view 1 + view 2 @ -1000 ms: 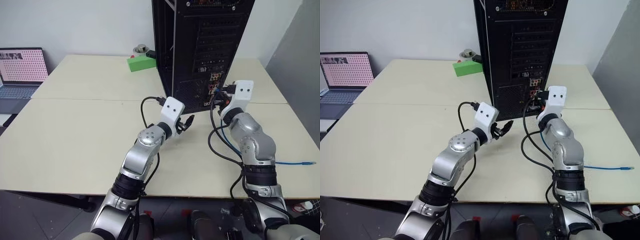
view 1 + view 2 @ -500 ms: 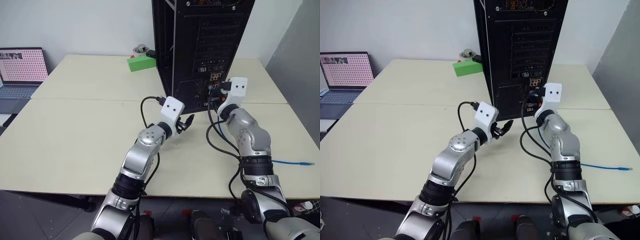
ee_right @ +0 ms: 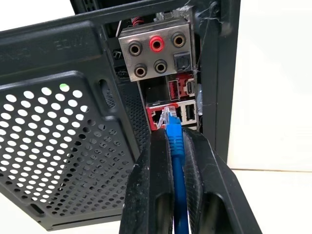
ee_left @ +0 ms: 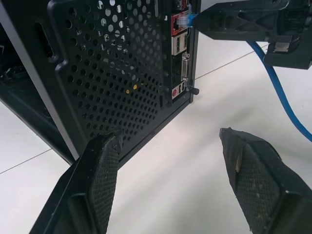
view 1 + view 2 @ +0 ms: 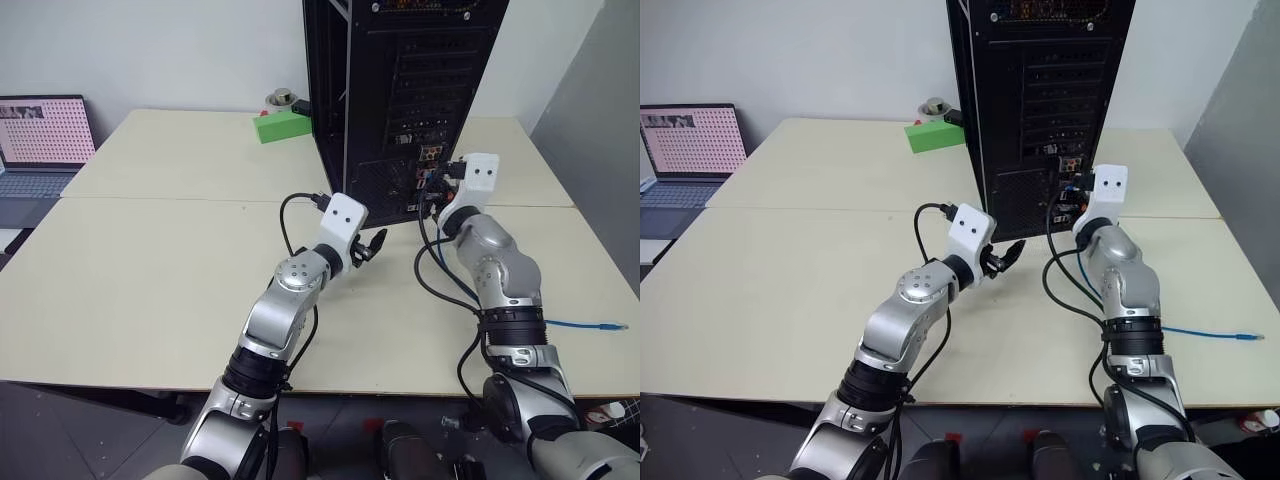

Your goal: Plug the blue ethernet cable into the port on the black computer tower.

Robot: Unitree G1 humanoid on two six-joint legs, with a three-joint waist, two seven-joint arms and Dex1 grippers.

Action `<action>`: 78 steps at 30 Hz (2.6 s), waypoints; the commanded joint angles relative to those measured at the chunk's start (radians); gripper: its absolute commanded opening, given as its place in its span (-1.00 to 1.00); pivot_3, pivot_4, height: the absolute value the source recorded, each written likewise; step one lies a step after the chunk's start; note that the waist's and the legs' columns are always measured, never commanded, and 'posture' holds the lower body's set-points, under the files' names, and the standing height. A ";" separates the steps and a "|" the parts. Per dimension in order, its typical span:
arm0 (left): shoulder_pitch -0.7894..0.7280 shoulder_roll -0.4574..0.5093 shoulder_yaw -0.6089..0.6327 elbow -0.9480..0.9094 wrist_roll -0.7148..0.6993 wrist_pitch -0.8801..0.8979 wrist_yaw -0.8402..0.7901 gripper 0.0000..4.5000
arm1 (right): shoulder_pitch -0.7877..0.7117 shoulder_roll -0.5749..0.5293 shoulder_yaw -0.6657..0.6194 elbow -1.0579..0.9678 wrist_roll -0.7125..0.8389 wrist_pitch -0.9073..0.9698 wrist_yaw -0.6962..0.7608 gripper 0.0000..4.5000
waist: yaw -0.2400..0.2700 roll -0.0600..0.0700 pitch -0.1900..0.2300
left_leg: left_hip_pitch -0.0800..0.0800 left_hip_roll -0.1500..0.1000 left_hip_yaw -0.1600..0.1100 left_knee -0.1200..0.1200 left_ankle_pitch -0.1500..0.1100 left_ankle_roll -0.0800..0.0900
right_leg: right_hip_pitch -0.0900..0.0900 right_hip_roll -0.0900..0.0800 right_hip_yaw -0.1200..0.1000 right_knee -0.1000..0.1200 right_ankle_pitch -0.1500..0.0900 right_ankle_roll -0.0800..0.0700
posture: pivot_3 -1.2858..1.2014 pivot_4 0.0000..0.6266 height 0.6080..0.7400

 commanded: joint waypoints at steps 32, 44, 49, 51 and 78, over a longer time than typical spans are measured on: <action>0.005 0.006 -0.004 -0.035 0.021 -0.010 -0.006 0.49 | -0.038 0.004 0.041 -0.029 -0.052 -0.045 0.045 -0.99 | -0.016 0.000 0.000 | 0.000 0.000 0.000 0.000 0.000 0.000 | 0.000 0.000 0.000 0.000 0.000 0.000 | 0.03 -0.52 1.00; 0.007 0.008 -0.007 -0.029 0.029 -0.015 -0.013 0.49 | -0.041 0.012 0.045 -0.006 -0.063 -0.033 0.034 -0.99 | -0.017 0.000 0.000 | 0.000 0.000 0.000 0.000 0.000 0.000 | 0.000 0.000 0.000 0.000 0.000 0.000 | 0.03 -0.52 1.00; 0.008 0.008 -0.007 -0.026 0.032 -0.019 -0.013 0.49 | -0.040 0.012 0.053 0.009 -0.078 -0.046 0.034 -0.99 | -0.017 0.000 0.000 | 0.000 0.000 0.000 0.000 0.000 0.000 | 0.000 0.000 0.000 0.000 0.000 0.000 | 0.03 -0.52 1.00; 0.008 0.007 -0.006 -0.025 0.033 -0.019 -0.013 0.49 | -0.042 0.014 0.053 0.011 -0.083 -0.050 0.034 -0.99 | -0.017 0.000 0.000 | 0.000 0.000 0.000 0.000 0.000 0.000 | 0.000 0.000 0.000 0.000 0.000 0.000 | 0.03 -0.52 1.00; 0.009 0.007 -0.005 -0.023 0.036 -0.021 -0.015 0.49 | -0.104 0.049 -0.011 0.031 -0.073 -0.078 -0.061 -0.99 | -0.024 0.000 0.000 | 0.000 0.000 0.000 0.000 0.000 0.000 | 0.000 0.000 0.001 0.000 0.001 0.001 | 0.03 -0.52 1.00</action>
